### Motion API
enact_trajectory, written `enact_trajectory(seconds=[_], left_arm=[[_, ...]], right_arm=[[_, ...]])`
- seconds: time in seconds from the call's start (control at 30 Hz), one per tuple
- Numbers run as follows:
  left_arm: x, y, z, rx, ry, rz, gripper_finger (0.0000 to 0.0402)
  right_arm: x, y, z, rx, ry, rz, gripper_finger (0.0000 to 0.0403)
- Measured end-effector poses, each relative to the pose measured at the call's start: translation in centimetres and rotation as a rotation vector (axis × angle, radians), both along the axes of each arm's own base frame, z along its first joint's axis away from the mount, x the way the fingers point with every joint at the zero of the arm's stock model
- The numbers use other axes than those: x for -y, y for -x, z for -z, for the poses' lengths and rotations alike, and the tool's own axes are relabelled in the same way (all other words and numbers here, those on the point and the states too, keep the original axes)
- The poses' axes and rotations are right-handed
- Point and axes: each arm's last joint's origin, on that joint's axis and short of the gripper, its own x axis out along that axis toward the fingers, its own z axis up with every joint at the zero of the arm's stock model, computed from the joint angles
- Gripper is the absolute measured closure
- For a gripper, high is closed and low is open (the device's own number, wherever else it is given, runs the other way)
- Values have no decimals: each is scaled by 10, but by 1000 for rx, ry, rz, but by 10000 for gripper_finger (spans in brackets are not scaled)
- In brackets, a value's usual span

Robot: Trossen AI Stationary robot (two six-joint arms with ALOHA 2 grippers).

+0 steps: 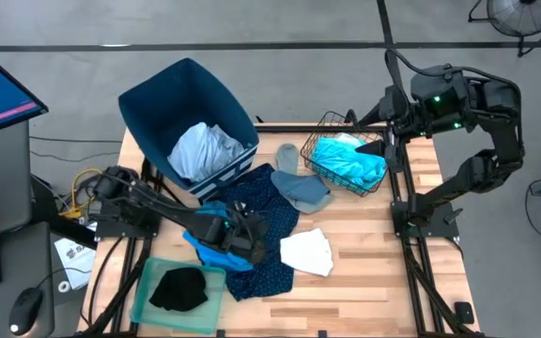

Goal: Pick & Place Cloths
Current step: Put the blue shorts into the black wire basket

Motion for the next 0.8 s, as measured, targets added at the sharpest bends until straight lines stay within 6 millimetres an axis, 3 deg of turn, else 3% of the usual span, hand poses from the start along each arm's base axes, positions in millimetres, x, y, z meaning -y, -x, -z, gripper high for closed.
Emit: enact_trajectory(seconds=[0.3, 0.4, 0.5, 0.53, 0.63, 0.8], left_arm=[[-15, 13, 33, -57, 121, -22, 183], [-19, 13, 35, -61, 133, -44, 248], [-23, 12, 35, -59, 141, -59, 359], [-24, 11, 35, -51, 149, -67, 378], [-25, 11, 21, 9, 180, -77, 392], [-25, 18, -40, 238, 197, -78, 400]], right_arm=[[0, -3, 1, -9, 17, -15, 77], [1, -4, 1, -11, 16, -14, 81], [1, -5, 2, -14, 11, -10, 91], [1, -5, 2, -14, 9, -9, 95], [1, -4, 1, -10, 1, -2, 109], [-1, -5, 1, -10, 0, -14, 128]])
